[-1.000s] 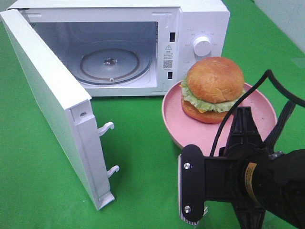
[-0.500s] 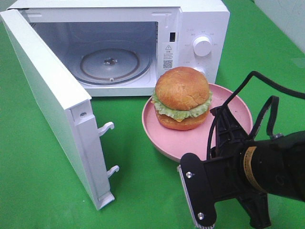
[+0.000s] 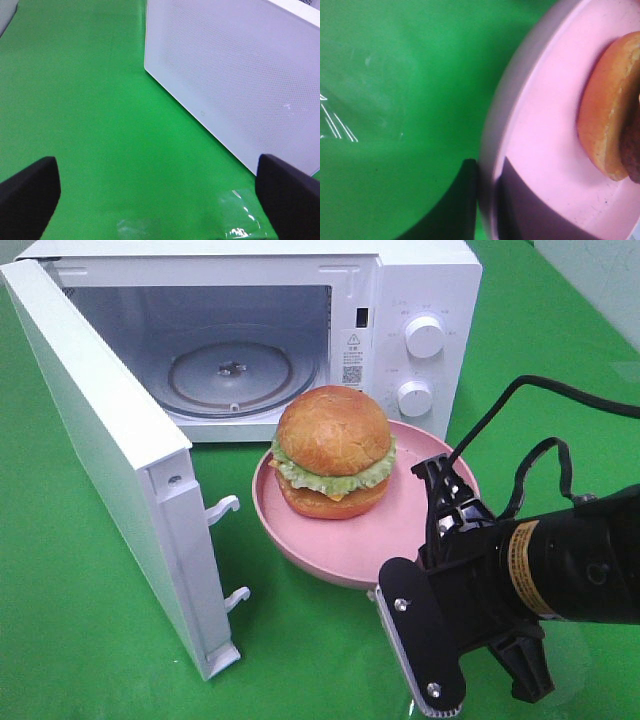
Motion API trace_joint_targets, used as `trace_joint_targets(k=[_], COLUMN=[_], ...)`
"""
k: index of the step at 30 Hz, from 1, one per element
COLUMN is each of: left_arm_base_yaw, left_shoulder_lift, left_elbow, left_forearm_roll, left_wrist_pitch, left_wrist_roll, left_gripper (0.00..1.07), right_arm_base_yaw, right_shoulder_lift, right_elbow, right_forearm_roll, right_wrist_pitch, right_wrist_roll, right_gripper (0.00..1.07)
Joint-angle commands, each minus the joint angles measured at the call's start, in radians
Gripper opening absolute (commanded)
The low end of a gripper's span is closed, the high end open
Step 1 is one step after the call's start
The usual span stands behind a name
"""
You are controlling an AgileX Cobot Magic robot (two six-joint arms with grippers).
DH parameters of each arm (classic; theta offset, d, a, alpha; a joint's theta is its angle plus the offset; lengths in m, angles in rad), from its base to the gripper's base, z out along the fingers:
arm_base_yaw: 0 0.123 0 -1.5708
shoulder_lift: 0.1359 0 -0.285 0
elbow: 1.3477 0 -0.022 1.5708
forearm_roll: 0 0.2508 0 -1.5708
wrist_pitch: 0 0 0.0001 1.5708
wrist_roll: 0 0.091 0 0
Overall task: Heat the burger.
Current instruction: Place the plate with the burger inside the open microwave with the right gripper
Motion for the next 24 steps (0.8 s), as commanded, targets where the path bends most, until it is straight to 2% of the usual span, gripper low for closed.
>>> trace_joint_targets(k=[1,6,7,8,9,10,11,12,13,14,15,16,18,21,22,23,24], left_arm_base_yaw=[-0.001,-0.001,-0.001,-0.001,-0.001,-0.001,-0.001,-0.001,-0.001,-0.001,-0.001,-0.001,-0.001,-0.001,-0.001,-0.001,-0.001], left_shoulder_lift=[0.0,0.0,0.0,0.0,0.0,0.0,0.0,0.0,0.0,0.0,0.0,0.0,0.0,0.0,0.0,0.0,0.0], left_elbow=[0.001,0.001,0.001,0.001,0.001,0.001,0.001,0.001,0.001,0.001,0.001,0.001,0.001,0.001,0.001,0.001,0.001], left_forearm_roll=[-0.01,-0.01,-0.01,-0.01,-0.01,-0.01,-0.01,-0.01,-0.01,-0.01,-0.01,-0.01,-0.01,-0.01,-0.01,-0.01,-0.01], left_wrist_pitch=[-0.004,-0.004,-0.004,-0.004,-0.004,-0.004,-0.004,-0.004,-0.004,-0.004,-0.004,-0.004,-0.004,-0.004,-0.004,-0.004,-0.004], left_wrist_roll=[0.002,0.002,0.002,0.002,0.002,0.002,0.002,0.002,0.002,0.002,0.002,0.002,0.002,0.002,0.002,0.002,0.002], left_gripper=[0.98,0.98,0.98,0.98,0.98,0.98,0.98,0.98,0.98,0.98,0.98,0.98,0.98,0.98,0.98,0.98,0.98], right_arm_base_yaw=[-0.037,-0.084,-0.107,-0.107,-0.124,-0.124,-0.141,-0.141,-0.151,-0.151,-0.152,-0.152,-0.152,-0.152,-0.152,-0.152,-0.152], right_shoulder_lift=[-0.004,-0.004,-0.004,-0.004,-0.004,-0.004,-0.004,-0.004,-0.004,-0.004,-0.004,-0.004,-0.004,-0.004,-0.004,-0.004,-0.004], right_elbow=[-0.013,-0.044,-0.066,-0.066,-0.083,-0.083,-0.093,-0.093,-0.098,-0.098,-0.1,-0.1,-0.1,-0.1,-0.1,-0.1,-0.1], right_forearm_roll=[-0.01,0.068,0.13,0.13,0.199,0.199,0.279,0.279,0.366,0.366,0.466,0.466,0.659,0.703,0.802,0.802,0.919], right_wrist_pitch=[-0.038,-0.037,-0.043,-0.043,-0.063,-0.063,-0.091,-0.091,-0.116,-0.116,-0.136,-0.136,-0.163,-0.172,-0.179,-0.179,-0.186], right_wrist_roll=[-0.034,-0.113,-0.195,-0.195,-0.28,-0.28,-0.385,-0.385,-0.491,-0.491,-0.614,-0.614,-0.842,-0.904,-1.022,-1.022,-1.152], right_gripper=[0.0,0.0,0.0,0.0,0.0,0.0,0.0,0.0,0.0,0.0,0.0,0.0,0.0,0.0,0.0,0.0,0.0])
